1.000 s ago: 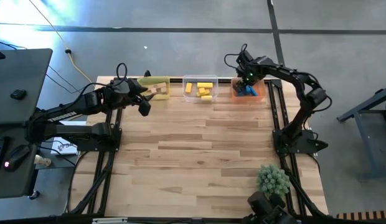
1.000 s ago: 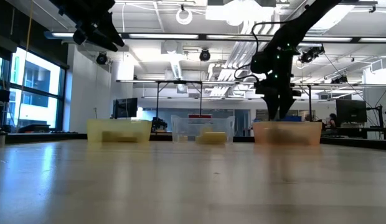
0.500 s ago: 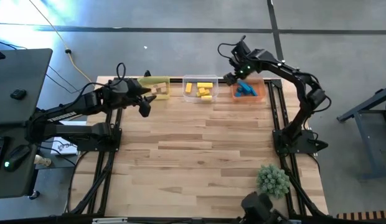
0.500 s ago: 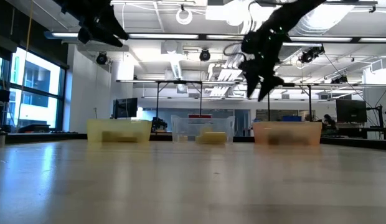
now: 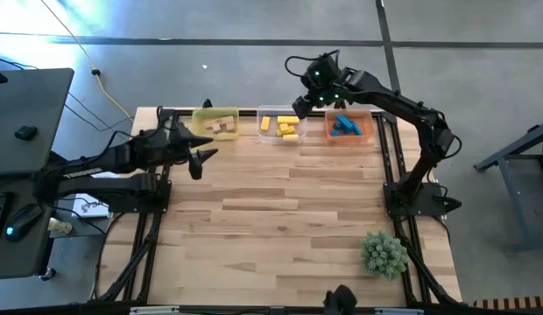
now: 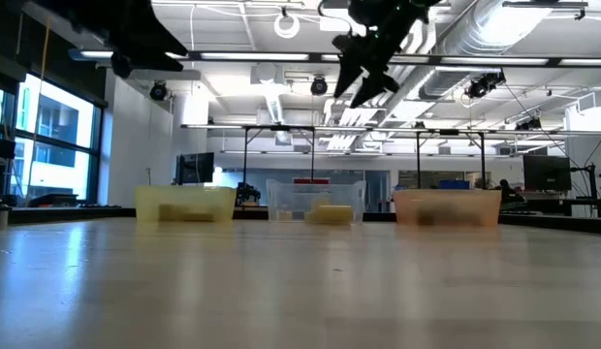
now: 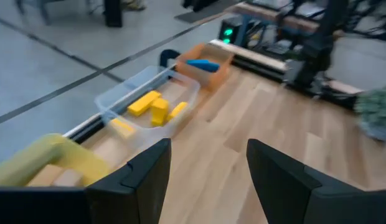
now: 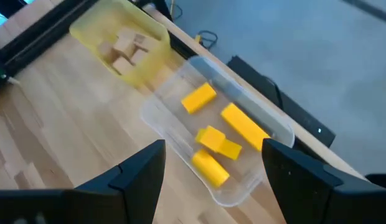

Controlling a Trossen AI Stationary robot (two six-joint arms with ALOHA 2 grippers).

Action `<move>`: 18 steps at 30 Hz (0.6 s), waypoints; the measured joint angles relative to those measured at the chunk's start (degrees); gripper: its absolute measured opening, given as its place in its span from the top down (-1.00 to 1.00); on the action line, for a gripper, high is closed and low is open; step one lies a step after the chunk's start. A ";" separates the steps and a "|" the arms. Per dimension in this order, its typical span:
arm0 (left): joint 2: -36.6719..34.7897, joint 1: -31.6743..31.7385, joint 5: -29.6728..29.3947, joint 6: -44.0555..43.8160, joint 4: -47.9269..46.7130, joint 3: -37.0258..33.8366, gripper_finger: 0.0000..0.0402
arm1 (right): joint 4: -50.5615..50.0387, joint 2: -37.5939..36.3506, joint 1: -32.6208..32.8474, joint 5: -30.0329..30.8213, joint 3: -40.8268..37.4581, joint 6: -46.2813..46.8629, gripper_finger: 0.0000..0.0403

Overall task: Sort & place blocks by color
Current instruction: Return to Home Position

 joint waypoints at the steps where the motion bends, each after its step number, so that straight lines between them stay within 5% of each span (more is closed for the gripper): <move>1: -1.28 -0.22 0.73 -0.03 0.82 -1.31 0.01 | 0.11 0.00 0.70 0.81 0.52 0.34 -0.26; 18: -23.29 -2.17 2.36 -3.45 15.20 -22.66 0.01 | -0.41 0.00 8.21 2.08 4.72 6.42 -0.26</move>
